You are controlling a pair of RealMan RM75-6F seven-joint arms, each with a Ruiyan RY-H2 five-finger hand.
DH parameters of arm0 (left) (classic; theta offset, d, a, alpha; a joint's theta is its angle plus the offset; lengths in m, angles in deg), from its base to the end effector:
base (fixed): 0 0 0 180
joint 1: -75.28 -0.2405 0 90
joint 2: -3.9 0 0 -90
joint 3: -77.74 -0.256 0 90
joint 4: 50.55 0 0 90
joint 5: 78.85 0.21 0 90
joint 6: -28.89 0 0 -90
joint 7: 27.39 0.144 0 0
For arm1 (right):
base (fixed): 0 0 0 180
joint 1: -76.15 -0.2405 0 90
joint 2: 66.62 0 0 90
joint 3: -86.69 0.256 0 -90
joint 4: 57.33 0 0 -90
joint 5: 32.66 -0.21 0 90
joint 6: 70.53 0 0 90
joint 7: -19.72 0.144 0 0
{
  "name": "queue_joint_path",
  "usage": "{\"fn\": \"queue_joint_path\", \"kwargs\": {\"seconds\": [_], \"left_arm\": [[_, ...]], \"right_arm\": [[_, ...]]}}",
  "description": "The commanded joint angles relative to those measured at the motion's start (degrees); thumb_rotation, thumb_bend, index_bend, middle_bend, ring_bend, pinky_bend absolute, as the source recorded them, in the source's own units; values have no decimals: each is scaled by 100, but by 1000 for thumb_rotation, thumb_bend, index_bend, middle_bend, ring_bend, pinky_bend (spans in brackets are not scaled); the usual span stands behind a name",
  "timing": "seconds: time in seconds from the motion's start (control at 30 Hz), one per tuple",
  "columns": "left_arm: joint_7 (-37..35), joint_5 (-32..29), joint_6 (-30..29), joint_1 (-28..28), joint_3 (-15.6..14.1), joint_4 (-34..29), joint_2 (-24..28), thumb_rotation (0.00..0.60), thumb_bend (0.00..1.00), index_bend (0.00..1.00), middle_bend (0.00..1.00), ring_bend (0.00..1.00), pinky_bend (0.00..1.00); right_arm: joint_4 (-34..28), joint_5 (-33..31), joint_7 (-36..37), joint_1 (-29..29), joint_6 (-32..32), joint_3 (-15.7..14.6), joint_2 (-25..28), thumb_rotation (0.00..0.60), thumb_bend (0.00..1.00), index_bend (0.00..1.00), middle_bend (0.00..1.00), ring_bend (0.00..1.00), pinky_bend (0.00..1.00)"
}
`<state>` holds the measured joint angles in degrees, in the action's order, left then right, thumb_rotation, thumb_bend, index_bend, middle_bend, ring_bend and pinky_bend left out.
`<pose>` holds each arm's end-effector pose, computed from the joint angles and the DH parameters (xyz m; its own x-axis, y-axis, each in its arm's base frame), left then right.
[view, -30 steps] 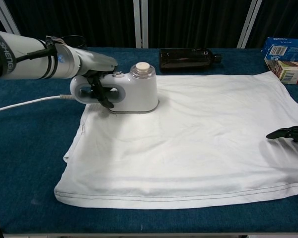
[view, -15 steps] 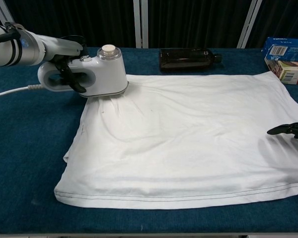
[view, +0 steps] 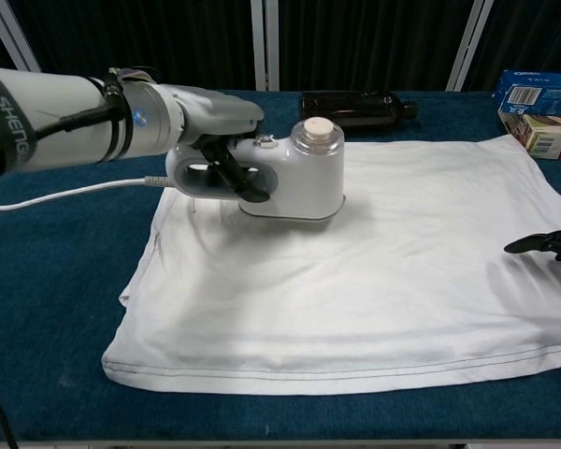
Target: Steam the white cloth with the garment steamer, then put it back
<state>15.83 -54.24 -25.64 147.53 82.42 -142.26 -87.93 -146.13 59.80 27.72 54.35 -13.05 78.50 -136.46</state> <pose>-0.0356 0.3501 -0.0623 0.6703 0.3592 0.6494 0.7259 -0.4990 -0.4733 -0.2910 -0.2016 0.0457 0.3966 -0.5432 0.7400 -0.9131 -0.3160 0.2575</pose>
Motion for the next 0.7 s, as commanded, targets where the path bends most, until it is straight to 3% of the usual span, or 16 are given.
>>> {"fn": "queue_joint_path", "kwargs": {"seconds": [0.03,0.33,0.7], "left_arm": [[408,68,-329,136,-104,-177,-267,370,560,843,910,809,770],[811,-312,-430,146,-103,-10,-534,368,555,843,910,807,770],[427,-1053,47,-174,74,685,-243,367,555,843,908,806,770]], "right_arm": [[16,-1,12,1,-4,-10,-10,600,1000,113,119,60,175],[41,6,27,-17,3,-20,-33,600,1000,113,119,61,175],[40,-29,25,-56,-32,-10,-32,600,1000,113,119,60,175]]}}
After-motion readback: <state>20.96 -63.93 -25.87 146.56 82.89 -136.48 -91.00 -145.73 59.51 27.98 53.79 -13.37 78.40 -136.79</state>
